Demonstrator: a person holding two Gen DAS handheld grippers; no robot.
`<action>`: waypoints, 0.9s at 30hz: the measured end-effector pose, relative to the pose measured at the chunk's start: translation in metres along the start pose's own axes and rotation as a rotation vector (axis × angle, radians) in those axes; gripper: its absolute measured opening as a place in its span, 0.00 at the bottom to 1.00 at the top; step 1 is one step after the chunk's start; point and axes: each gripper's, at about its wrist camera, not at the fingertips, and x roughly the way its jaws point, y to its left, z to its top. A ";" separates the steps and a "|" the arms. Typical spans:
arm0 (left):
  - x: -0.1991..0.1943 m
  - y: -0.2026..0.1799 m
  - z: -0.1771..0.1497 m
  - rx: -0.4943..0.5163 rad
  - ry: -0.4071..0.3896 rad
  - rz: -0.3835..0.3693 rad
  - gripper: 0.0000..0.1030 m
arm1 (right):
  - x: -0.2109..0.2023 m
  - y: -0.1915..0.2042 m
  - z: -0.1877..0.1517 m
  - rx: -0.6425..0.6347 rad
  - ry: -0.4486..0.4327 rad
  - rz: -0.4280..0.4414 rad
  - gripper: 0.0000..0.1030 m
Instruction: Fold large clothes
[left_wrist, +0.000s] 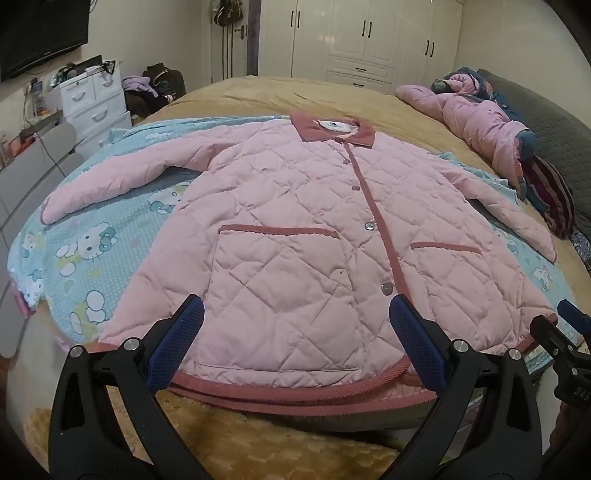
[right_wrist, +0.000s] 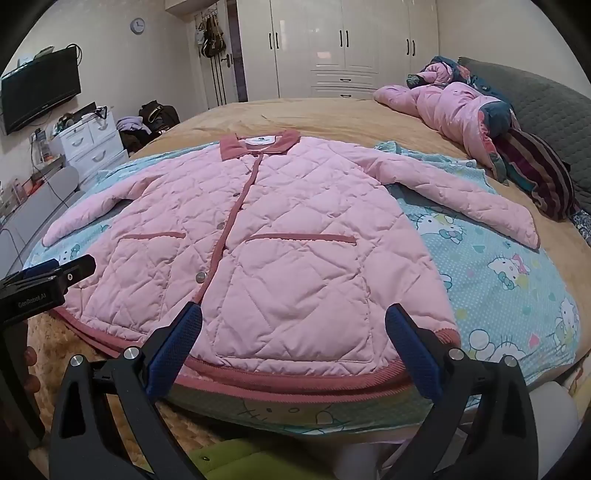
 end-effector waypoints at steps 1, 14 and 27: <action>0.000 0.000 0.000 0.000 0.000 0.001 0.91 | 0.000 0.001 0.000 0.002 -0.001 -0.001 0.96; -0.001 -0.006 0.000 0.006 0.006 -0.005 0.91 | 0.000 0.001 0.003 -0.003 -0.007 0.002 0.96; 0.008 -0.008 0.011 0.031 0.008 -0.005 0.91 | 0.016 0.001 0.012 -0.002 0.022 0.029 0.96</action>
